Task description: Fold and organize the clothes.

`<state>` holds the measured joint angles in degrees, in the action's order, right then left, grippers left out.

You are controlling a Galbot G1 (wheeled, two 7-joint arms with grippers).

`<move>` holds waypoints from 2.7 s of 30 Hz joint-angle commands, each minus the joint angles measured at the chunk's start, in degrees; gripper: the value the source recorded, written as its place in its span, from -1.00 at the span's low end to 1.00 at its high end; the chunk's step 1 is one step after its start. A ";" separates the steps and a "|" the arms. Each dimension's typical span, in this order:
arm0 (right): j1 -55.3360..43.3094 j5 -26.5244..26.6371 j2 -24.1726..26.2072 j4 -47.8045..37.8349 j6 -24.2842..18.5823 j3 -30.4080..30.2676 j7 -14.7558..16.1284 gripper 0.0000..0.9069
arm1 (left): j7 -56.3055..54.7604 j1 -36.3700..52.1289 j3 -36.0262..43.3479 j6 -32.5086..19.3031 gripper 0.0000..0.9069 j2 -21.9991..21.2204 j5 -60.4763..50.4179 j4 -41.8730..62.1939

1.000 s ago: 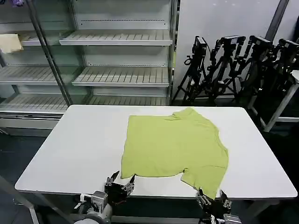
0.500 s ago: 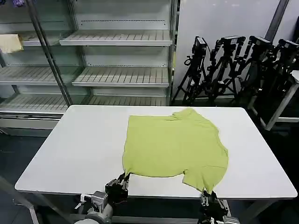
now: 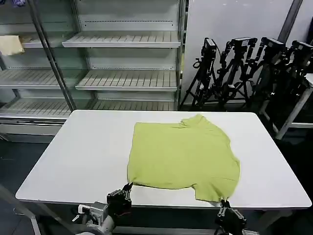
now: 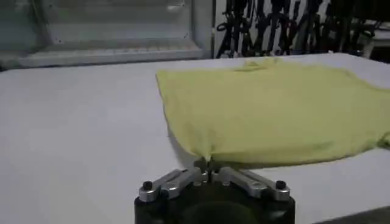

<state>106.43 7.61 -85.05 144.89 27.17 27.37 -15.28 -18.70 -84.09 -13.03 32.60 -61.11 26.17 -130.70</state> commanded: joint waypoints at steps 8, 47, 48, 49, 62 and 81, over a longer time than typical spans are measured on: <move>-7.58 6.44 5.56 1.14 -1.24 7.70 0.46 -1.00 | 2.19 2.53 -4.66 -0.17 -0.96 2.08 1.57 -2.95; -44.87 17.51 23.58 -31.26 4.04 -2.50 1.76 -1.00 | 6.15 23.17 7.01 -0.70 -0.96 1.48 -5.72 15.48; -44.88 16.41 23.07 -32.09 3.92 -2.77 1.97 -1.00 | 5.99 23.37 7.14 -0.71 -0.93 1.18 -6.21 16.03; -44.92 15.64 22.75 -32.72 3.75 -3.09 1.99 -1.00 | 5.89 23.50 7.22 -0.71 -0.93 1.04 -6.73 16.53; -44.67 9.85 18.28 -36.77 3.10 -5.60 1.97 1.00 | 3.69 24.47 7.91 -2.21 1.00 -1.60 -10.08 18.57; -30.20 9.33 15.55 -25.61 0.95 5.57 2.69 1.00 | 3.88 15.87 5.10 -1.29 1.00 -2.46 -8.92 13.76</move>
<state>70.97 17.77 -68.57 116.34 28.77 29.02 -12.74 -14.61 -63.79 -7.01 31.10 -63.36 16.91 -115.42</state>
